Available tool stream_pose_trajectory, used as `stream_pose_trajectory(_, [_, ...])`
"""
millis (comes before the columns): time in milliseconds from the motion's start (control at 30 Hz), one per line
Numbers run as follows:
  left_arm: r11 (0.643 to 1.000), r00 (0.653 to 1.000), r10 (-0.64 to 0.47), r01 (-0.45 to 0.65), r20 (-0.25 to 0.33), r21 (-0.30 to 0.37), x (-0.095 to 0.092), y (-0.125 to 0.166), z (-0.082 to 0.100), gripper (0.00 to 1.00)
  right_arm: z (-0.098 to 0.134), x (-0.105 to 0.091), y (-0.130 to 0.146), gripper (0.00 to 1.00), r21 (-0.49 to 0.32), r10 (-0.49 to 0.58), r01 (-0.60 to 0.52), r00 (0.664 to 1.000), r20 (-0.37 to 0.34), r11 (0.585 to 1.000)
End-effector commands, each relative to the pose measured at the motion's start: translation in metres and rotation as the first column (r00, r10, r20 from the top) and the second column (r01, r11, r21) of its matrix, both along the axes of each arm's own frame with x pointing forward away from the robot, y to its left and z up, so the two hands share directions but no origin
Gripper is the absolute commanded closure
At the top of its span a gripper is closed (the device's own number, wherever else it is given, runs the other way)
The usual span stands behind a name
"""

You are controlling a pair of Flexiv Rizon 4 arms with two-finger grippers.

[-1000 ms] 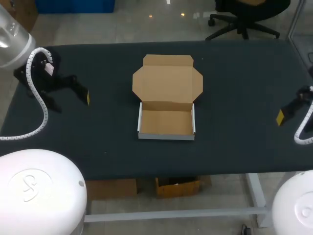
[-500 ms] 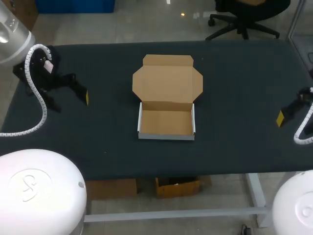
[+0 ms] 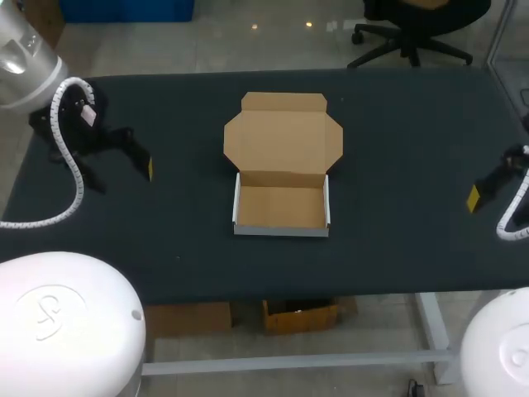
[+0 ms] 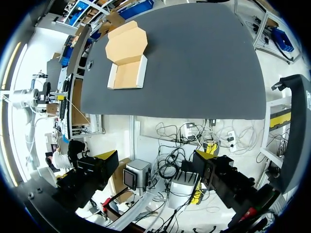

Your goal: Assemble the packaging by folding the flat box into shape, placing the metal phone stand inside, and closing the box properly

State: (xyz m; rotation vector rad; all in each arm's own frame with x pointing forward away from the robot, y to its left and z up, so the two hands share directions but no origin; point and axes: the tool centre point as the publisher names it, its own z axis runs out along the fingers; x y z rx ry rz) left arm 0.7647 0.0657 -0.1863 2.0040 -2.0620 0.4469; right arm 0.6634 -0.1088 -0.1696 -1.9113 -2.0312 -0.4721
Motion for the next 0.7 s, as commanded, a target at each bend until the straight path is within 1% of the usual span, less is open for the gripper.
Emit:
stream_pose_trajectory(33, [1.0, 1.0, 0.003, -0.003, -0.014, 0.018, 0.009, -0.002, -0.004, 0.0, 0.001, 0.0, -0.001, 0.0, 0.0, 0.001, -0.001, 1.0, -0.003, 1.0])
stream_pose_trajectory(167, [0.999, 1.0, 0.017, -0.016, -0.014, 0.04, 0.015, -0.001, -0.011, 0.0, 0.001, 0.0, -0.001, 0.0, 0.0, 0.001, -0.001, 1.0, -0.003, 1.0])
stream_pose_trajectory(467, [0.994, 0.998, 0.054, -0.05, -0.038, 0.095, 0.036, 0.004, -0.033, 0.0, 0.001, 0.0, -0.001, 0.0, 0.0, 0.001, -0.001, 1.0, -0.003, 1.0])
stream_pose_trajectory(533, [0.994, 0.998, 0.054, -0.05, -0.038, 0.098, 0.04, 0.006, -0.036, 0.0, 0.001, 0.0, -0.001, 0.0, 0.0, 0.001, -0.001, 1.0, -0.003, 1.0])
stream_pose_trajectory(700, [0.988, 0.996, 0.084, -0.079, -0.031, 0.131, 0.048, 0.012, -0.043, 0.0, 0.001, 0.0, -0.001, 0.0, 0.0, 0.001, -0.001, 1.0, -0.003, 1.0])
